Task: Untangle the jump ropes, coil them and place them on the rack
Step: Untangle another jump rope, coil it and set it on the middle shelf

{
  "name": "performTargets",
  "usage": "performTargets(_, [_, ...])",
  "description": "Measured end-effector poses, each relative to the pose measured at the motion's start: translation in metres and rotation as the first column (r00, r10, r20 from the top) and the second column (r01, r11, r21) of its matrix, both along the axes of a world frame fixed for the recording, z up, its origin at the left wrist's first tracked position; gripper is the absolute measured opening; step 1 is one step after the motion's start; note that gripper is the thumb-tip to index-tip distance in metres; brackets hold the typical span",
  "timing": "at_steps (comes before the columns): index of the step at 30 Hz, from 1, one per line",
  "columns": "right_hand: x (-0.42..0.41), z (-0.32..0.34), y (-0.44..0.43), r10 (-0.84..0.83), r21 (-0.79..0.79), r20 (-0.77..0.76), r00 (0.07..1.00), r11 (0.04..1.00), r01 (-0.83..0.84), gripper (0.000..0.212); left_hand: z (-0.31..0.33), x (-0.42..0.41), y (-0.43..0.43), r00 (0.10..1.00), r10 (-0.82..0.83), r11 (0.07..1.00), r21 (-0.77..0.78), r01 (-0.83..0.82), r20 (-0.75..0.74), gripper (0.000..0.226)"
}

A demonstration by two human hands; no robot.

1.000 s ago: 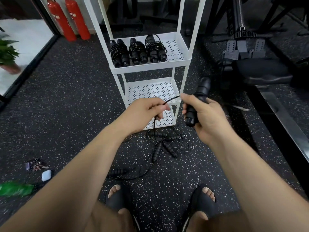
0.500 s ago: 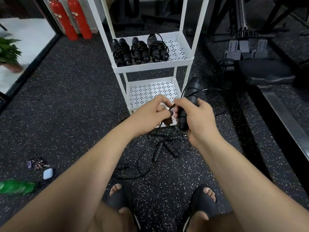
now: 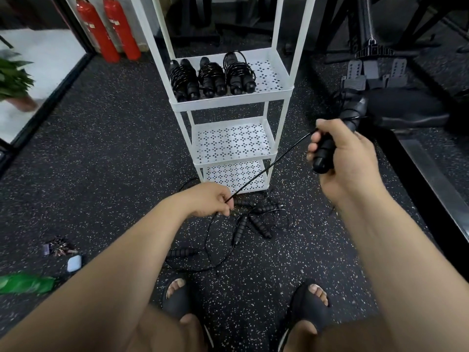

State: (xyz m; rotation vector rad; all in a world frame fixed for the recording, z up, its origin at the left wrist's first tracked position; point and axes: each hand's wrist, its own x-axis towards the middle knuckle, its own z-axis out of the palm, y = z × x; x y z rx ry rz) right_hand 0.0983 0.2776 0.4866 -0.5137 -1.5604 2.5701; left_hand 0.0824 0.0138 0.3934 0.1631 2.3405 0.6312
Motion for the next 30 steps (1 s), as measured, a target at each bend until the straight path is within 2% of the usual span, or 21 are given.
performTargets(5, [-0.006,-0.005,0.005,-0.029,-0.062,0.030,0.999,0.998,0.030,0.016,0.001,-0.004,-0.002,0.993,0.071,0.997,0.021,-0.070,-0.089,0.011])
performTargets(9, [-0.005,-0.012,-0.001,0.068,-0.053,0.064,0.996,0.997,-0.064,0.035,0.016,-0.005,0.009,0.974,0.139,0.980,0.163,-0.110,-0.177,0.018])
performTargets(11, [-0.003,-0.018,-0.008,0.113,-0.048,0.071,0.991,0.993,-0.110,0.037,0.026,-0.005,0.017,0.952,0.173,0.966,0.233,-0.114,-0.253,0.018])
performTargets(15, [0.001,-0.029,-0.025,0.201,0.071,0.095,0.975,0.976,-0.208,0.037,0.045,-0.001,0.033,0.908,0.219,0.932,0.352,-0.087,-0.356,0.003])
performTargets(17, [0.005,-0.034,-0.032,0.259,0.153,0.131,0.957,0.948,-0.278,0.039,0.052,0.002,0.038,0.894,0.249,0.910,0.406,-0.085,-0.372,0.008])
performTargets(22, [0.015,-0.039,-0.053,0.319,0.150,0.140,0.937,0.929,-0.338,0.046,0.061,0.004,0.046,0.818,0.363,0.847,0.523,-0.091,-0.446,0.013])
performTargets(26, [0.014,-0.038,-0.057,0.350,0.097,0.152,0.924,0.925,-0.367,0.052,0.062,0.002,0.043,0.779,0.459,0.773,0.623,-0.115,-0.426,0.009])
performTargets(30, [0.015,-0.042,-0.060,0.387,0.090,0.175,0.905,0.909,-0.406,0.035,0.069,-0.001,0.041,0.795,0.552,0.617,0.764,-0.188,-0.251,0.011])
